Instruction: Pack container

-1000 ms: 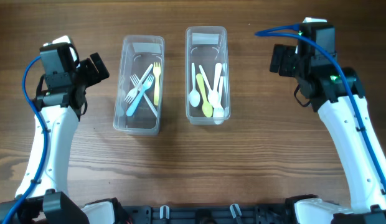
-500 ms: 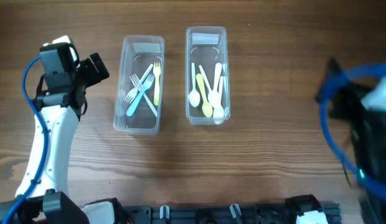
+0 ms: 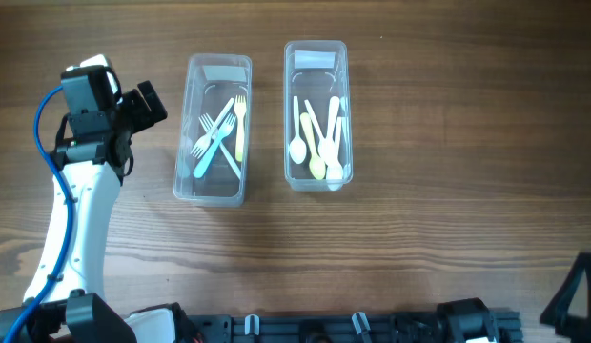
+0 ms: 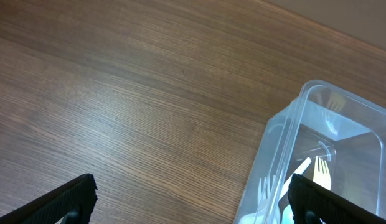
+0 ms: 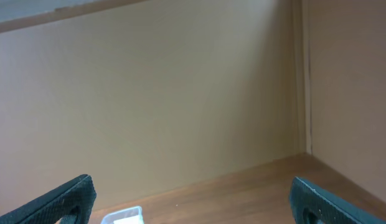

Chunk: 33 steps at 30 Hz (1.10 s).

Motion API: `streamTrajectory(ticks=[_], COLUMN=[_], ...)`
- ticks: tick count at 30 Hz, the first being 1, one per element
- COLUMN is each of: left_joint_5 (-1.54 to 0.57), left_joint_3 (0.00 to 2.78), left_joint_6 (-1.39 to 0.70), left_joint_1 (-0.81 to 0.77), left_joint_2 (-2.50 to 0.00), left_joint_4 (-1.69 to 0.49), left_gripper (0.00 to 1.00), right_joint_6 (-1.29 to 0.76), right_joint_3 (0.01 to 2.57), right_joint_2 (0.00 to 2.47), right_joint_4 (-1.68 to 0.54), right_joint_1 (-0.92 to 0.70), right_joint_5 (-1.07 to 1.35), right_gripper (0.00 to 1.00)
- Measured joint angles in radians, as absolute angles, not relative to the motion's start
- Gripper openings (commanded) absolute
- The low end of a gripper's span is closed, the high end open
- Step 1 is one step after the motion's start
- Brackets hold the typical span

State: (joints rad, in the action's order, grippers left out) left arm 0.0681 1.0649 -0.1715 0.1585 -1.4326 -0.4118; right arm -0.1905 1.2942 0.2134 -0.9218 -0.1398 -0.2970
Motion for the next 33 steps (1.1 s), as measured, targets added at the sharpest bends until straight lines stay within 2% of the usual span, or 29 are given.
streamTrajectory(ticks=[8,14,19,27,33], left_joint_5=[0.071,0.071,0.071,0.071,0.071], left_joint_3=[1.065,1.065,1.065,1.065,1.065], left_joint_6=[-0.171,-0.171,-0.171,-0.171,-0.171], left_joint_1=[0.159,0.159,0.159,0.159,0.159], left_joint_2=[-1.433,-1.433,-1.433,-1.433,-1.433], left_joint_4=[-0.412,-0.411,-0.412,-0.411,-0.411], left_gripper=[1.00,1.00,1.00,1.00,1.00], right_joint_6=[-0.214,-0.265,-0.272,-0.266,-0.188], right_joint_3=[0.983,0.584,0.352,0.147,0.064], right_joint_2=[0.097,0.034,0.027,0.025,0.021], right_joint_4=[-0.855,-0.487,-0.310,-0.151,-0.080], right_joint_1=[-0.092,-0.069,-0.069,-0.069,-0.068], right_joint_5=[-0.297,-0.247,-0.170,-0.123,-0.063], right_gripper=[1.00,1.00,1.00,1.00,1.00])
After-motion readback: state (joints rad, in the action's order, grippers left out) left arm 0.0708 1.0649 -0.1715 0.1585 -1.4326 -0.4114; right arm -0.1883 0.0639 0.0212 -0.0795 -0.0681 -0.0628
